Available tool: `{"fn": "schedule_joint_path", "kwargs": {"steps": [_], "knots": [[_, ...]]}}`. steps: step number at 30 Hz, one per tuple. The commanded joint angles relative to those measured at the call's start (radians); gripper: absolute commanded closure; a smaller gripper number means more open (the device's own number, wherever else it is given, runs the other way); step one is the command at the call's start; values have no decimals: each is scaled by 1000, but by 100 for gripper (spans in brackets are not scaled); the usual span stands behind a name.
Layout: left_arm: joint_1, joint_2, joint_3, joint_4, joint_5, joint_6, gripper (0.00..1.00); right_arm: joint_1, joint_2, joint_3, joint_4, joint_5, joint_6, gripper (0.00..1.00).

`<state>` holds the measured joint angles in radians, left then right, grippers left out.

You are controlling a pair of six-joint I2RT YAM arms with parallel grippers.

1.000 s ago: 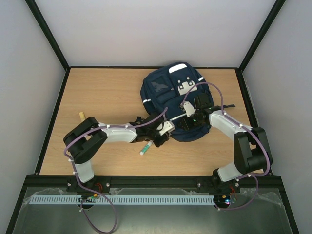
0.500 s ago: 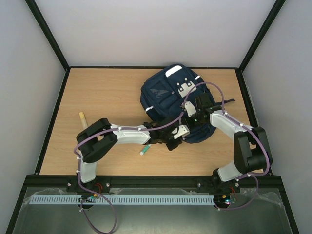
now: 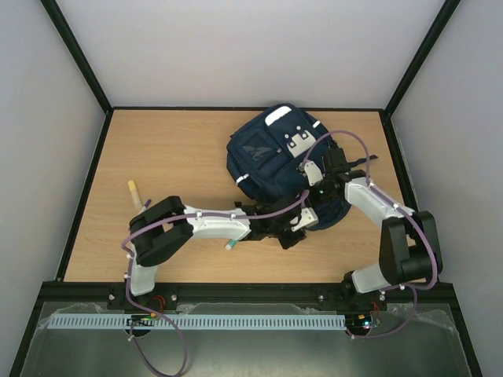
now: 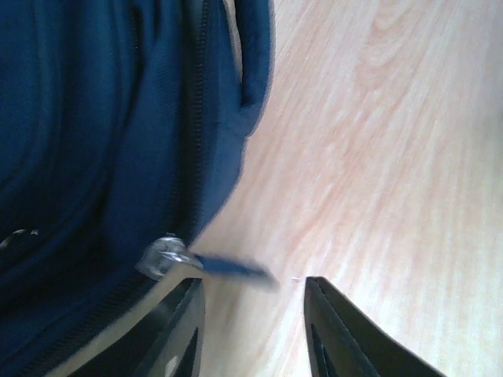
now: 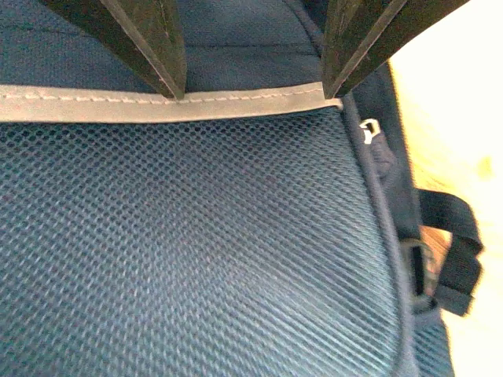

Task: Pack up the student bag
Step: Zip the student bag at the center of the board.

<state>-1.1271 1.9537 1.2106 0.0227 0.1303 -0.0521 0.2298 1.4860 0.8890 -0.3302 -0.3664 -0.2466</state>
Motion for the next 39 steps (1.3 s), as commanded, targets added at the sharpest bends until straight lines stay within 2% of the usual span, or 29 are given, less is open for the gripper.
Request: {"fn": "schedule_joint_path", "kwargs": {"steps": [1,3,5,9,14,22,30,39], "knots": [[-43,-119,11,-67,-52,51,55,-31,-112,25,-32,-61,36,52],[-43,-190,-6,-127,-90,68,48,-44,-164,13,-20,-52,39,51],[-38,-236,-6,-200,-120,104,45,-53,-205,1,-7,-37,44,51],[-14,-262,28,-342,-187,203,45,-65,-242,-12,1,-48,56,50],[19,-255,37,-394,-295,332,46,-70,-253,-29,17,-56,59,49],[80,-183,26,-289,-243,493,48,-88,-253,-35,23,-51,65,49],[104,-61,91,-252,-143,548,50,-108,-245,-44,33,-34,62,49],[104,61,175,-209,-112,567,54,-126,-232,-43,30,-39,61,49]]}}
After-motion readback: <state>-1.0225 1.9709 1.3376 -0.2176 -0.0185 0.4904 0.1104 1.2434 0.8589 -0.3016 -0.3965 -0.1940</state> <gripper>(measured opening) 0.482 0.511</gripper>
